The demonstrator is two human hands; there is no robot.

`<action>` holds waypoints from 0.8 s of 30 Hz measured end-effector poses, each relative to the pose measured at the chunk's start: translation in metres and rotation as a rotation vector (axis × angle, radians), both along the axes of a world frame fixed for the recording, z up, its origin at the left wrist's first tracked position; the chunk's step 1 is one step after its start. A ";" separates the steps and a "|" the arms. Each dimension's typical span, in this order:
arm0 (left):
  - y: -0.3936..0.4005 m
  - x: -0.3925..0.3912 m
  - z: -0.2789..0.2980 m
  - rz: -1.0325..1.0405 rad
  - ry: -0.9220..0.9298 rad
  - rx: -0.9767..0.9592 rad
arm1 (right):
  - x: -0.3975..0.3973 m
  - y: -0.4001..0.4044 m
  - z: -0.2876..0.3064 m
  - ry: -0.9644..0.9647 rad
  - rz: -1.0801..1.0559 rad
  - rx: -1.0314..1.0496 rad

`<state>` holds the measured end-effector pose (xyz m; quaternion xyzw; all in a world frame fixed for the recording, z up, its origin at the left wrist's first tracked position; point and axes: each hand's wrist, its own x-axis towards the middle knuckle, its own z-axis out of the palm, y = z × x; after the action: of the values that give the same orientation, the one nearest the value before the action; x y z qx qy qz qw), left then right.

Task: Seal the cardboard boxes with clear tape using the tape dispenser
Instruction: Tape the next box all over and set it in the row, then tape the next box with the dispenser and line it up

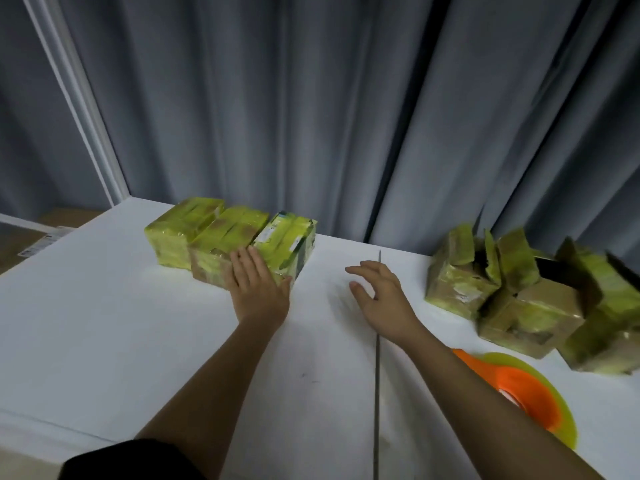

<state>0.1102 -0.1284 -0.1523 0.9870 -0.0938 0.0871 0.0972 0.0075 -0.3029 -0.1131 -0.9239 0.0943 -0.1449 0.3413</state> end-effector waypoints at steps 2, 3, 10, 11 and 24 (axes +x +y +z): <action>-0.012 -0.006 0.008 0.015 0.038 -0.023 | -0.016 -0.024 0.010 -0.066 -0.054 -0.077; -0.018 -0.011 0.014 0.003 0.044 -0.023 | -0.025 -0.037 0.015 -0.084 -0.101 -0.109; -0.082 -0.036 0.049 -0.313 -0.024 -0.142 | -0.067 -0.121 0.036 -0.117 -0.407 -0.261; -0.092 -0.040 0.054 -0.362 -0.023 -0.190 | -0.069 -0.129 0.037 -0.107 -0.429 -0.299; -0.097 -0.075 0.053 -0.460 0.153 -0.593 | -0.008 -0.113 0.049 0.095 -0.526 -0.564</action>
<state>0.0356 -0.2258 -0.0993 0.8728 -0.2760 0.0124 0.4023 -0.0009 -0.4159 -0.0645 -0.9313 0.3003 -0.2049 0.0203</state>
